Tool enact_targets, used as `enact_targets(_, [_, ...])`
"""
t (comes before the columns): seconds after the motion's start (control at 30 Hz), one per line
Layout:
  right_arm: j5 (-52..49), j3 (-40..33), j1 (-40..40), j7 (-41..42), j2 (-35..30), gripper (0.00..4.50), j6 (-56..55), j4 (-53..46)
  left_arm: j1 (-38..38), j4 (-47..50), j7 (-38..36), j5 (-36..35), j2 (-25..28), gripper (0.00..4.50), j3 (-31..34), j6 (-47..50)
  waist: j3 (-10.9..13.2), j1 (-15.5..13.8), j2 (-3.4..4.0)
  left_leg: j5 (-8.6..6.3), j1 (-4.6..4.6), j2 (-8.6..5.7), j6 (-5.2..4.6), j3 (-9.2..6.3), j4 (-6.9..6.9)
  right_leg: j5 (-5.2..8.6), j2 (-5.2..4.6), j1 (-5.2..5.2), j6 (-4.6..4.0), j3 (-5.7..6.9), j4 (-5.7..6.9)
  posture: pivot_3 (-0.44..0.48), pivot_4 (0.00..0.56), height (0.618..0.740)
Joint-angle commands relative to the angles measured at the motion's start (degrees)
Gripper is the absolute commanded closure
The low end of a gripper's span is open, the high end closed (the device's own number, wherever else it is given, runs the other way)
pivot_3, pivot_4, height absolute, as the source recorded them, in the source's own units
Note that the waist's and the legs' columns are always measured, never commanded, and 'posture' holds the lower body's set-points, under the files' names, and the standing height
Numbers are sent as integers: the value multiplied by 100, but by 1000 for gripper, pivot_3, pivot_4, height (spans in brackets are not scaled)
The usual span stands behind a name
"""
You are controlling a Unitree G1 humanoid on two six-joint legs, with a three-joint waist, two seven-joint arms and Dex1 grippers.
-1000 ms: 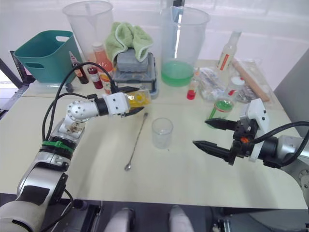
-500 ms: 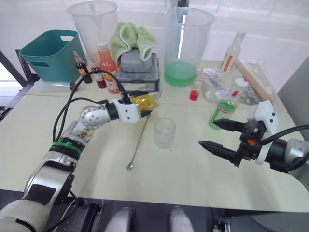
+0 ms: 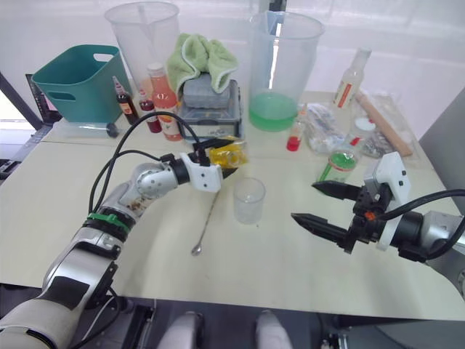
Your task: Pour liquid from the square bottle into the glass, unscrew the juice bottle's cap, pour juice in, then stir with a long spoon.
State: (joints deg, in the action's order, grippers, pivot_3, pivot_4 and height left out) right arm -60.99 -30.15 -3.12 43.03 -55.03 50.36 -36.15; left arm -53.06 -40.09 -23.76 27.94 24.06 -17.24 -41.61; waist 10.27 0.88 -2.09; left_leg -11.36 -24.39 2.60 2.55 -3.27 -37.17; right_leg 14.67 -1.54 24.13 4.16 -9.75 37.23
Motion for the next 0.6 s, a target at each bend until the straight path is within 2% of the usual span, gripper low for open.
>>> enact_targets(0.03, [-133, -99, 30, -79, 1, 0, -67, -175, -315, 531, 417, 16, -40, 1679, 78, -276, 0, -2, 0, 0, 0, 0, 0, 0, 0, 0, 0, 0, 0, 0, 1, 0, 150, 728])
enact_targets(0.6, [-140, -95, 65, -153, -33, 0, -98, -161, -470, 519, 1381, 1009, 83, 1679, -242, -502, 0, -4, -1, 0, 3, -5, 0, -3, -27, 0, 0, 2, 1, 0, 43, 0, 150, 728])
